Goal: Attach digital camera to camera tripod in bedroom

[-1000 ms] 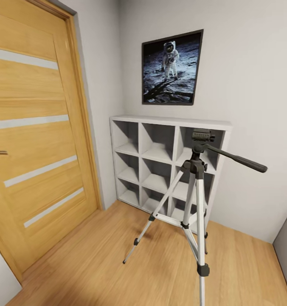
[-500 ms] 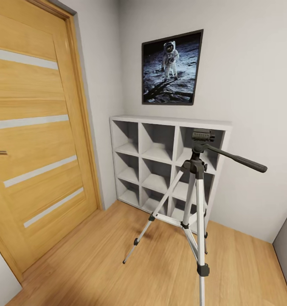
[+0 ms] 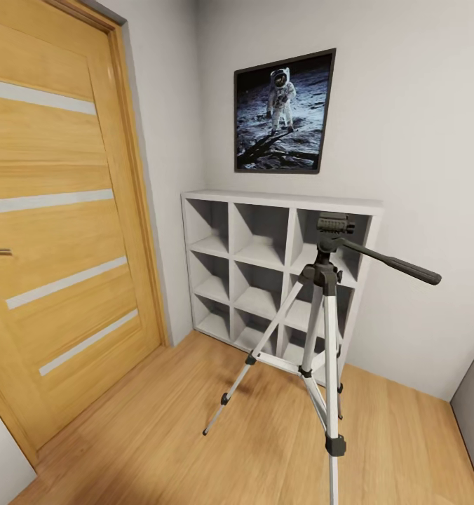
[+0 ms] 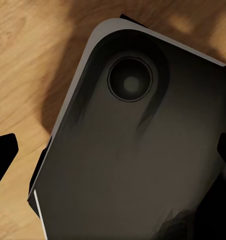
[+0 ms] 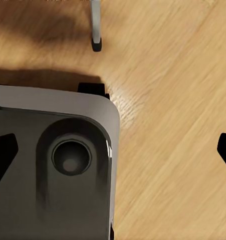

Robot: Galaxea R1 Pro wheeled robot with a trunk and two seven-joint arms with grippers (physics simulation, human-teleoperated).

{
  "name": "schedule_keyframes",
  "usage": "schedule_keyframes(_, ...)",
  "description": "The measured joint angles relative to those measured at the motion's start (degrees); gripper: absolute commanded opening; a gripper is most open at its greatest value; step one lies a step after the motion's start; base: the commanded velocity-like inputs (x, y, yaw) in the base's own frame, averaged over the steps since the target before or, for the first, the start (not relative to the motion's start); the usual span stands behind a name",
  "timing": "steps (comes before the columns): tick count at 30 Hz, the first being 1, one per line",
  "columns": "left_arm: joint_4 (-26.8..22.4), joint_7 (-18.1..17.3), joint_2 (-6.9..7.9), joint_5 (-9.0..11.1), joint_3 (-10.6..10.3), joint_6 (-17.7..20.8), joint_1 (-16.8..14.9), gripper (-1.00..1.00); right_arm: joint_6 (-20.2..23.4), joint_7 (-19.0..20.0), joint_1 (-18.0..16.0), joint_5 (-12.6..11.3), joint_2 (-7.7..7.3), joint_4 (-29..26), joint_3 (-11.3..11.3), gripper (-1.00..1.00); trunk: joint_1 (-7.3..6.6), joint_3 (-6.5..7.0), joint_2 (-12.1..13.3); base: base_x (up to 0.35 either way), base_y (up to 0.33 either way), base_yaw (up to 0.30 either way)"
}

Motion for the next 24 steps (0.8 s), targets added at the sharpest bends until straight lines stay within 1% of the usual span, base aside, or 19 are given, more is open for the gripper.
schedule_keyframes(5, 0.00, 0.00, 0.04, 0.07, -0.03, 0.00, 0.01, 1.00, -0.06, -0.13, -0.01, -0.01, 0.02, 0.00, 0.01, 1.00, 0.00, 0.00, 0.00, -0.005, 0.005, 0.000)
schedule_keyframes(13, 0.00, 0.00, -0.02, 0.25, 0.04, -0.01, 0.00, 1.00, -0.02, -0.15, 0.00, -0.01, 0.05, 0.00, 0.01, 1.00, 0.01, 0.00, 0.01, -0.151, 0.116, 0.000)
schedule_keyframes(21, 0.00, 0.00, 0.05, 0.18, -0.03, -0.05, 0.00, 1.00, -0.04, -0.09, -0.01, 0.02, 0.03, 0.00, 0.01, 1.00, 0.00, 0.00, 0.00, -0.039, 0.028, 0.000)
schedule_keyframes(23, 0.00, 0.00, 0.05, 0.13, -0.03, -0.07, 0.00, 1.00, -0.05, -0.09, -0.01, 0.19, 0.03, 0.00, 0.01, 1.00, 0.00, 0.00, 0.00, -0.069, 0.004, 0.000)
schedule_keyframes(24, 0.00, 0.00, 0.00, 0.17, -0.04, -0.07, 0.00, 1.00, -0.06, -0.08, 0.00, 0.94, 0.05, -0.01, 0.02, 1.00, 0.02, 0.00, 0.00, -0.160, 0.002, 0.000)
